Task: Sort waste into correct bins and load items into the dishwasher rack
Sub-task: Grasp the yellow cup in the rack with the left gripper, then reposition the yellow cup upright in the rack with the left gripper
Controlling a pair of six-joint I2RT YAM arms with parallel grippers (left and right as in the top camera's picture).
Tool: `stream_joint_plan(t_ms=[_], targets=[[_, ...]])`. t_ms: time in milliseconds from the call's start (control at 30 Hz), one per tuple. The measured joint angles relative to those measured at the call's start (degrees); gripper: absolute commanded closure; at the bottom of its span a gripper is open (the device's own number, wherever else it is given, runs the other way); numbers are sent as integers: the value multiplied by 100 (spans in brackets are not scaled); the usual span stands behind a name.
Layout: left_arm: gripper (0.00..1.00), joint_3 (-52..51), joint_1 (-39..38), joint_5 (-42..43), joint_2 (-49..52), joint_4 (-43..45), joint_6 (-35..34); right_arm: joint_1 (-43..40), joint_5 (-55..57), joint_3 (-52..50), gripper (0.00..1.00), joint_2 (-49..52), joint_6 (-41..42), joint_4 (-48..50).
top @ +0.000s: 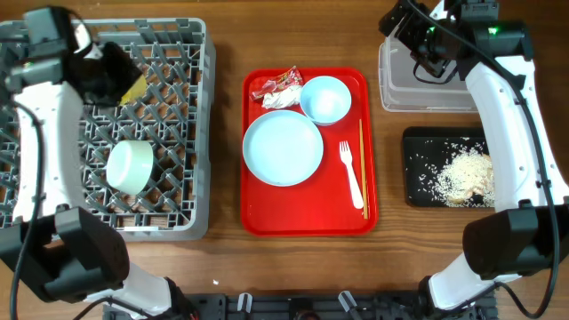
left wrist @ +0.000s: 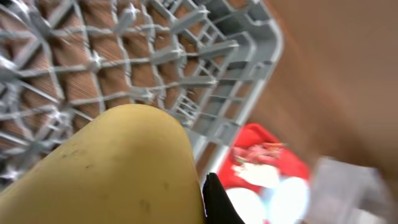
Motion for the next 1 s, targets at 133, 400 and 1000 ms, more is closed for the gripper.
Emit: stream_joint_plan(t_ms=[133, 400, 1000], targets=[[96, -42, 201, 750, 7, 46, -264, 0, 0, 0, 0, 0, 0, 0], [96, -157, 210, 1508, 509, 339, -745, 0, 0, 0, 0, 0, 0, 0], [58, -173, 538, 2614, 1606, 1945, -1261, 0, 0, 0, 0, 0, 0, 0]])
